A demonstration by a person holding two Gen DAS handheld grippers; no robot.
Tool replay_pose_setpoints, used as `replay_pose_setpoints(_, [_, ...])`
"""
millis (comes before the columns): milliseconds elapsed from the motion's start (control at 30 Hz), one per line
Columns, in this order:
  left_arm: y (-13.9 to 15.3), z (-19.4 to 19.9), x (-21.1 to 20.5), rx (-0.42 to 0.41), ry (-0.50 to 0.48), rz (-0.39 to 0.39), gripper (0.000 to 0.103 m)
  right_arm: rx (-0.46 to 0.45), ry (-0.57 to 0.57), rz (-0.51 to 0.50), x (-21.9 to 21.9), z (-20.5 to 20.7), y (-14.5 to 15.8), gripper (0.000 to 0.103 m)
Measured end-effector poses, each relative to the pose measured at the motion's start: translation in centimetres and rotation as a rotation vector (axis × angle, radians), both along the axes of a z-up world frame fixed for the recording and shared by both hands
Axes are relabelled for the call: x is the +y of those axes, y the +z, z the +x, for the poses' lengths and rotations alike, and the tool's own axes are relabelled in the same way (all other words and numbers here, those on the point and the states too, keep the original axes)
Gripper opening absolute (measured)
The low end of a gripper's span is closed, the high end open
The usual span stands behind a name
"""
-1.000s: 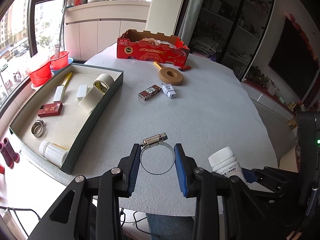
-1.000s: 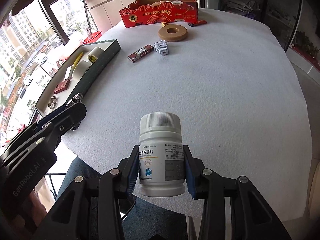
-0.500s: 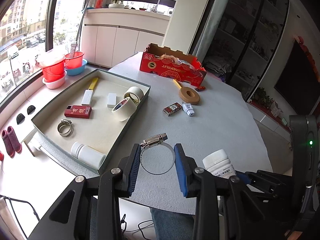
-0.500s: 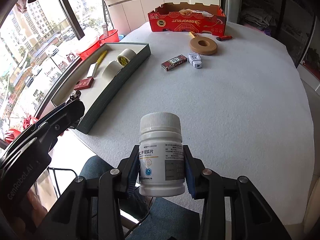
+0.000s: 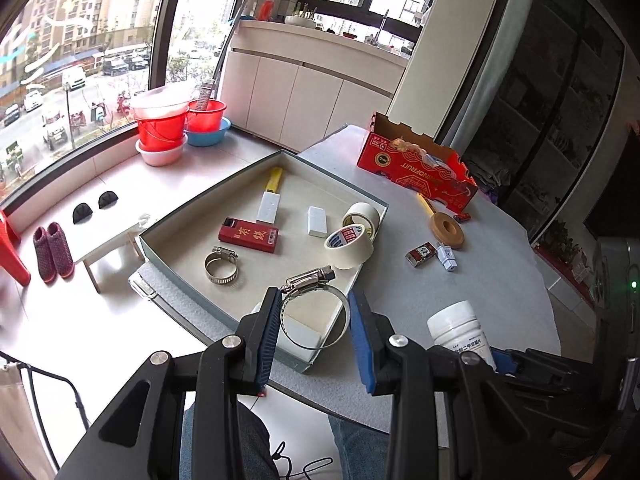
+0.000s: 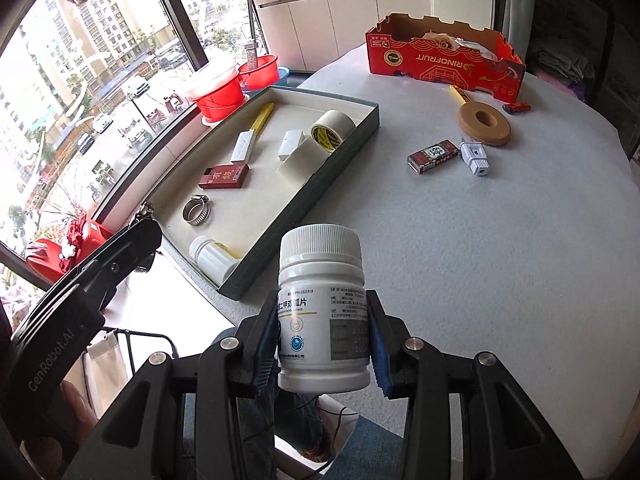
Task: Organize rigid objects
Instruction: 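Carry the hose clamp and white medicine bottle over the green tray with both grippers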
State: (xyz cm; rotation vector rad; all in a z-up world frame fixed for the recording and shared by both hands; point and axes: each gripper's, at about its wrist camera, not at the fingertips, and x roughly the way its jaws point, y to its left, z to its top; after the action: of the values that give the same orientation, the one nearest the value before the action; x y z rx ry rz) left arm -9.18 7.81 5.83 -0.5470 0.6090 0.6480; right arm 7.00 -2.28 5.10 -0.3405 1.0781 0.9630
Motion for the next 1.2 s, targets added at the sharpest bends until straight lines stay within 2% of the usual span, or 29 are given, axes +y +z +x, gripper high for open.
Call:
replay_pose_setpoints(433, [-0.9,-0.9,5.2,0.030,0.109,-0.018,0.037,0.030,0.030,0.028,3.0,1.2,0.1,0.042])
replay_pose_setpoints(1200, [-3.3,4.2,10.0,0.168,0.085,0.003,0.037,0.111,0.097,0.056,9.7,3.8,-1.4,0.042])
